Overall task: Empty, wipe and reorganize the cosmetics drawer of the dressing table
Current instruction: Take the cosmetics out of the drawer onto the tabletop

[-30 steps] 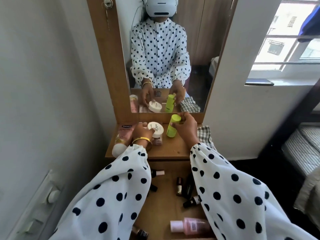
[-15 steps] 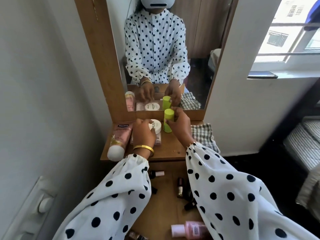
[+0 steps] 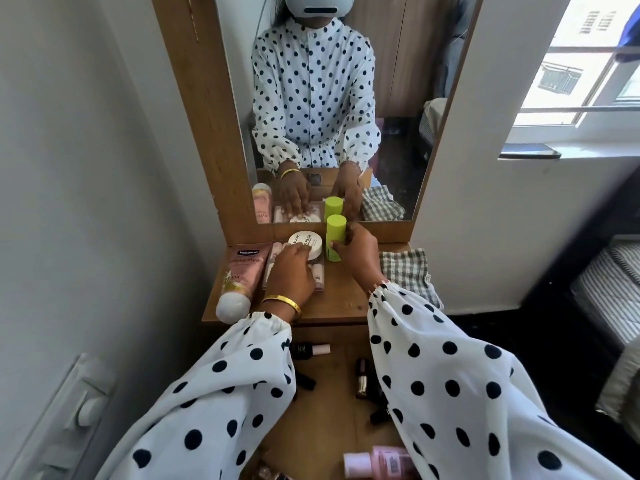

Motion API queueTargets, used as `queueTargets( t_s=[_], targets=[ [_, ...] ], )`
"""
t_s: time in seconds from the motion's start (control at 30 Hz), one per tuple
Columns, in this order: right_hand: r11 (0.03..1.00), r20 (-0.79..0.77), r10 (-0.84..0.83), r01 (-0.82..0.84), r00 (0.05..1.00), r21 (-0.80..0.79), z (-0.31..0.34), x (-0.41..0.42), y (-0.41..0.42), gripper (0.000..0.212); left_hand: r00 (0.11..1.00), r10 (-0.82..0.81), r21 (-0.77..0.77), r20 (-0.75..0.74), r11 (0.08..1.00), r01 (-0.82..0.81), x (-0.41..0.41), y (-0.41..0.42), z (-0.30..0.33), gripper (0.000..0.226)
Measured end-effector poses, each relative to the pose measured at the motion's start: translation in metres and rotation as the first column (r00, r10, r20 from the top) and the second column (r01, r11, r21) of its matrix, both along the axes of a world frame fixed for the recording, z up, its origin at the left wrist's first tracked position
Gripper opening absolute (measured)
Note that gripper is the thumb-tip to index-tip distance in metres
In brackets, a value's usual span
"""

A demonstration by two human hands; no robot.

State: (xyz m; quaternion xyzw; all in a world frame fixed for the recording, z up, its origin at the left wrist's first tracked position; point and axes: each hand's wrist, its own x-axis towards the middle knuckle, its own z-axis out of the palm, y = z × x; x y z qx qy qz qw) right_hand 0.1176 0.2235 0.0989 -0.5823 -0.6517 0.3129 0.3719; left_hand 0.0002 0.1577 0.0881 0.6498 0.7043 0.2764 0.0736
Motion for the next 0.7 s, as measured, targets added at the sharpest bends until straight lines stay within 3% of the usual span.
queueTargets(
  t_s=[0.17,0.37,0.5,0.6,0.7],
  targets=[
    [0.999,-0.02,-0.043,0.043,0.999,0.008,0.004,0.003,-0.009,0.04,0.999,-0.031,0.007,0.023,0.999,0.031,-0.004,-0.002,-0.001,0.045],
    [0.991,-0.04,-0.068,0.072,0.997,0.114,0.009,0.012,-0.054,0.028,0.973,-0.088,0.204,0.213,0.978,0.044,0.005,-0.042,0.002,0.031],
    [0.986,-0.068,-0.008,0.019,0.998,0.169,0.0,0.024,-0.104,0.016,0.939,-0.095,0.257,0.33,0.966,0.007,0.014,-0.083,-0.011,0.026],
    [0.992,-0.066,-0.005,0.013,0.998,0.122,-0.016,0.038,-0.142,0.016,0.917,-0.114,0.251,0.383,0.968,0.016,0.022,-0.116,-0.026,0.024],
    [1.0,0.037,0.008,-0.008,0.999,-0.001,-0.036,0.056,-0.171,0.019,0.907,-0.094,0.168,0.412,0.985,0.026,0.029,-0.143,-0.047,0.022]
  ],
)
